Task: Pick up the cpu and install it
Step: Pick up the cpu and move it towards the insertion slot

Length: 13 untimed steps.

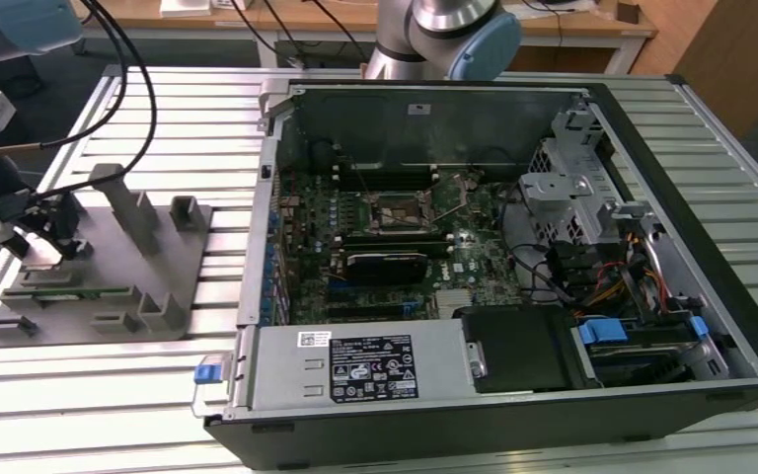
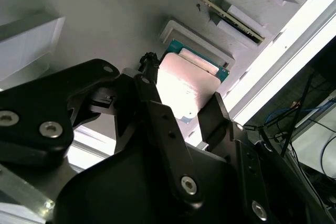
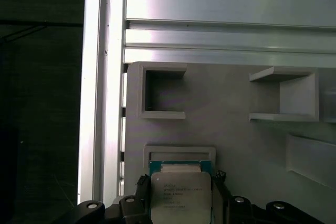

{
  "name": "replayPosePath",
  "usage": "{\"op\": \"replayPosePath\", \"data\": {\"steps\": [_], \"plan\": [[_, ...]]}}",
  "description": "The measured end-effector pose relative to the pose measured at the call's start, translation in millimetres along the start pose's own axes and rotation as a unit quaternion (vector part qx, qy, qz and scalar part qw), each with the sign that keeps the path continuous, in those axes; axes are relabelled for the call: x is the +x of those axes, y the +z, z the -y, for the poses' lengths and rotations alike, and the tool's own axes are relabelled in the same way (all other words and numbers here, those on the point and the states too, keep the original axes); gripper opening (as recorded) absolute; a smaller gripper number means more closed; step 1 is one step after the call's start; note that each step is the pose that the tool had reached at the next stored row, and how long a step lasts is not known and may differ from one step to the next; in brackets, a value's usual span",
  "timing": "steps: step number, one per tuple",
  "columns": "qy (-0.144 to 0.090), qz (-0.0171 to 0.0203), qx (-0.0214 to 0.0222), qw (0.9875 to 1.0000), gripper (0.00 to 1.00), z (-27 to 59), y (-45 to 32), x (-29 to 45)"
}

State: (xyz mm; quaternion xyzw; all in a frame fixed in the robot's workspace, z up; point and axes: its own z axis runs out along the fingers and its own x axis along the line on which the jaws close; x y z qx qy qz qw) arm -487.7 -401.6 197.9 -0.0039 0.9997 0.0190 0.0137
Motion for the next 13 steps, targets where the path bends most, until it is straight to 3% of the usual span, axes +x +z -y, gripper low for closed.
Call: {"op": "replayPosePath", "data": {"steps": [7, 13], "plan": [[0.000, 0.0000, 0.0000, 1.0000, 0.55, -0.1, -3.1, -0.1], [0.000, 0.0000, 0.0000, 1.0000, 0.55, -0.5, -12.5, -0.3]]}}
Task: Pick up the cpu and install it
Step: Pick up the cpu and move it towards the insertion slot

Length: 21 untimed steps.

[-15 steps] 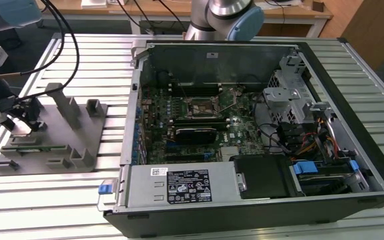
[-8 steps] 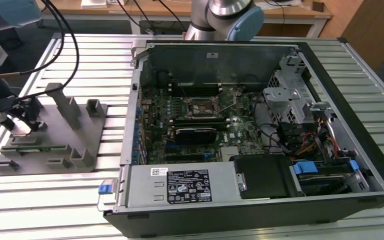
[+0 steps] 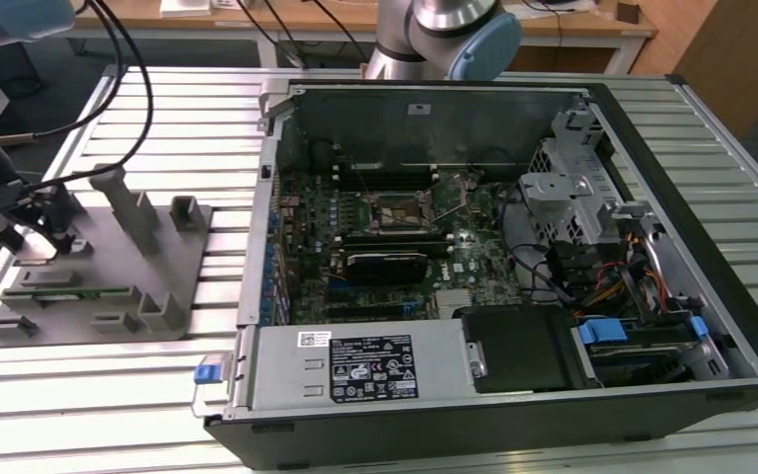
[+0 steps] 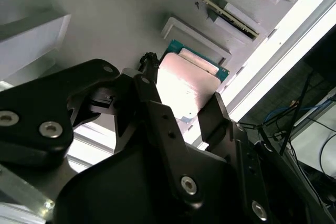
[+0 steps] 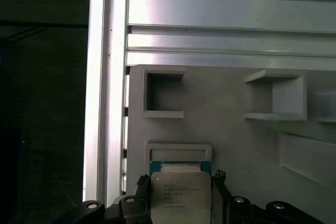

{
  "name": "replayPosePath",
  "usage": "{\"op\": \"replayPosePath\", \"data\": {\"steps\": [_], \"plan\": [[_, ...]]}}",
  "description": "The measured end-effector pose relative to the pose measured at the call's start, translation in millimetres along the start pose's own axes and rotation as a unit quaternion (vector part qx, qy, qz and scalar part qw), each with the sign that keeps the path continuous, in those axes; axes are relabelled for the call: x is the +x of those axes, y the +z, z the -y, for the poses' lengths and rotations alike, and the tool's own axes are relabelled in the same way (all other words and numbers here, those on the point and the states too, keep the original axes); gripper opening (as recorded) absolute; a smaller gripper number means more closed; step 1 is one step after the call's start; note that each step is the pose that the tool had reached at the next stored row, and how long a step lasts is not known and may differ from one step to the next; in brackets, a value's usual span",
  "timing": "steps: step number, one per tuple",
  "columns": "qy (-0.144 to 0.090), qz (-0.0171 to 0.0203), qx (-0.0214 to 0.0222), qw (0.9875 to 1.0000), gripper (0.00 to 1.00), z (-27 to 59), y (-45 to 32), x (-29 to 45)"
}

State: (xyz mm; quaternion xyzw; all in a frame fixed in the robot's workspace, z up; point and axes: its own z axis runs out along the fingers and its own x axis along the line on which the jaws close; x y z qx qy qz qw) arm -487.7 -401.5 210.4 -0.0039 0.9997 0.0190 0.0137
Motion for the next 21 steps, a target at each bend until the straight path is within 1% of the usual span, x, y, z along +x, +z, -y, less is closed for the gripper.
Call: {"op": "replayPosePath", "data": {"steps": [4, 8, 21], "plan": [[0.000, 0.0000, 0.0000, 1.0000, 0.55, -0.3, -7.5, -0.2], [0.000, 0.0001, 0.0000, 1.0000, 0.55, -0.6, -16.8, -0.5], [0.000, 0.0000, 0.0000, 1.0000, 0.55, -2.0, -53.5, -1.5]]}}
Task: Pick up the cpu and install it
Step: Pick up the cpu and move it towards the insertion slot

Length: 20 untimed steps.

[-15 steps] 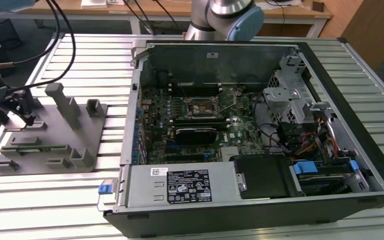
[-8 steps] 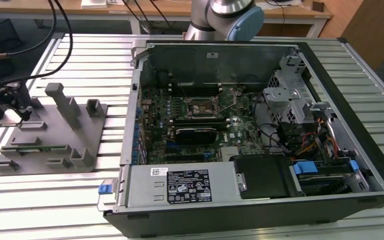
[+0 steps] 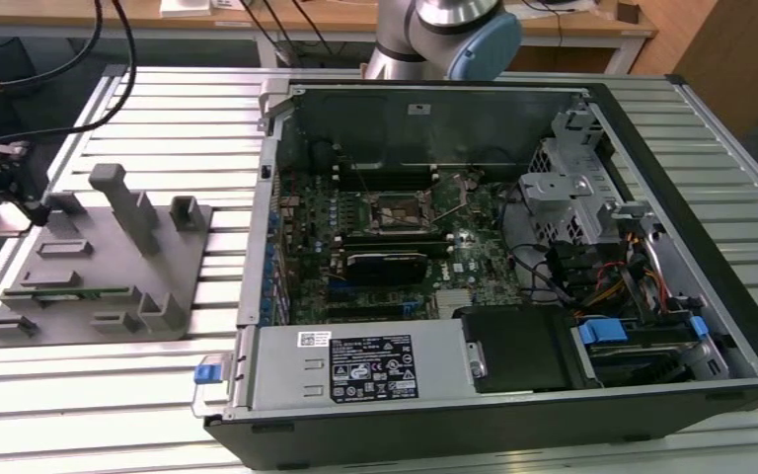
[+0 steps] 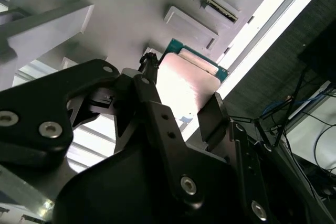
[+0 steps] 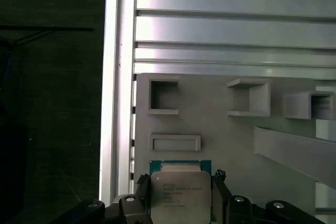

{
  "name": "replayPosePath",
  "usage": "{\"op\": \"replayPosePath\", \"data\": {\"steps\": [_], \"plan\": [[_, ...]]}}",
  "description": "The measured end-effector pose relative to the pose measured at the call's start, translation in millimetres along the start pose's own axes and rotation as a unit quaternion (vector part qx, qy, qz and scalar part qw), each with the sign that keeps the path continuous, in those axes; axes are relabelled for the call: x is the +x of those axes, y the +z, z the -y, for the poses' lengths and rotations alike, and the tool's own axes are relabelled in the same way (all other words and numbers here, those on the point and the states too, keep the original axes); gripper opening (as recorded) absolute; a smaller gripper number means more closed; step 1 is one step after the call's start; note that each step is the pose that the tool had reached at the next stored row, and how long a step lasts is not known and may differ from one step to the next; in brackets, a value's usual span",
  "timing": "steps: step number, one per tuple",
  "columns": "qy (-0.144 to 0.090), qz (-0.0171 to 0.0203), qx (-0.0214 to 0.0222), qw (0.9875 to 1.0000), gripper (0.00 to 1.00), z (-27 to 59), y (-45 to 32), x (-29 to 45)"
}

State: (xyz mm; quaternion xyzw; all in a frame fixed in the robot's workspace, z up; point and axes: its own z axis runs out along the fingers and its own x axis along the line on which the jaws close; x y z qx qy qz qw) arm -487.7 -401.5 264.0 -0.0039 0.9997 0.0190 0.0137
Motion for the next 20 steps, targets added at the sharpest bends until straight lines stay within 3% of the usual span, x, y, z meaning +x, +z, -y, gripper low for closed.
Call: {"op": "replayPosePath", "data": {"steps": [18, 20], "plan": [[0.000, 0.0000, 0.0000, 1.0000, 0.55, -1.6, -42.8, -1.2], [0.000, 0.0000, 0.0000, 1.0000, 0.55, -2.0, -53.6, -1.5]]}}
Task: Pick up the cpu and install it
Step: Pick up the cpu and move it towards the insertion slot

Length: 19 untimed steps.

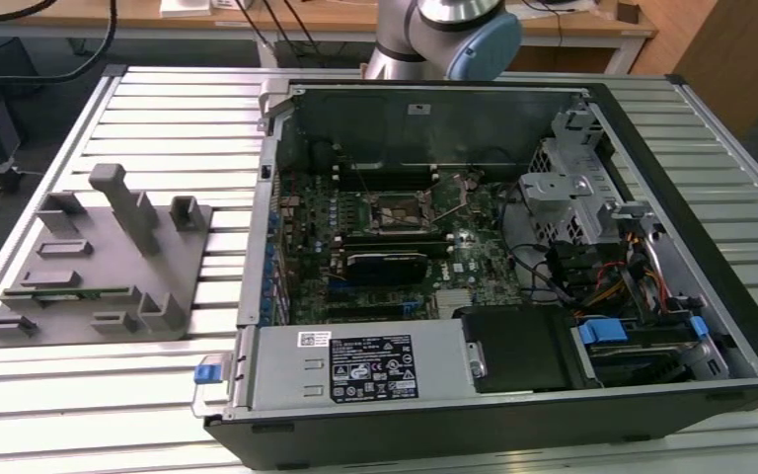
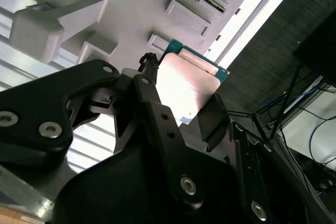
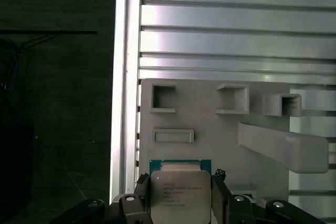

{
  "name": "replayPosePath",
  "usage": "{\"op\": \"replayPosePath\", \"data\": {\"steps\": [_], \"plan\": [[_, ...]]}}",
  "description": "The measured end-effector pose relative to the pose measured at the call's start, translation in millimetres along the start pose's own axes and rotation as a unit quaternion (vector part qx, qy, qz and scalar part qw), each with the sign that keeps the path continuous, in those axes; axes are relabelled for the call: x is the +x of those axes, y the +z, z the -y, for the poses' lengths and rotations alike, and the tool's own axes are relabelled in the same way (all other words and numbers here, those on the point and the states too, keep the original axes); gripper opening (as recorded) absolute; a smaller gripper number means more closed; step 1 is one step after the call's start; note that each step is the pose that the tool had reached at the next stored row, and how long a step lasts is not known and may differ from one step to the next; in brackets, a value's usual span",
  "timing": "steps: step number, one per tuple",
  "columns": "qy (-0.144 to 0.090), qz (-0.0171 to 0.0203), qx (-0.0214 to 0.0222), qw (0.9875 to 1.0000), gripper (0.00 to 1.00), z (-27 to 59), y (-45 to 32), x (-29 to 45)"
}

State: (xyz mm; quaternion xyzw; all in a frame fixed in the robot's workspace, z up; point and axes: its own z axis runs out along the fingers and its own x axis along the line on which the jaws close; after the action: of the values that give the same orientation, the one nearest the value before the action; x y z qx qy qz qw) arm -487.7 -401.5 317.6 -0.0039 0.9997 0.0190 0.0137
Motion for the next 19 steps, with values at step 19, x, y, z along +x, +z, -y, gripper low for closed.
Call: {"op": "replayPosePath", "data": {"steps": [19], "plan": [[0.000, 0.0000, 0.0000, 1.0000, 0.55, -1.8, -47.0, -1.3]]}}
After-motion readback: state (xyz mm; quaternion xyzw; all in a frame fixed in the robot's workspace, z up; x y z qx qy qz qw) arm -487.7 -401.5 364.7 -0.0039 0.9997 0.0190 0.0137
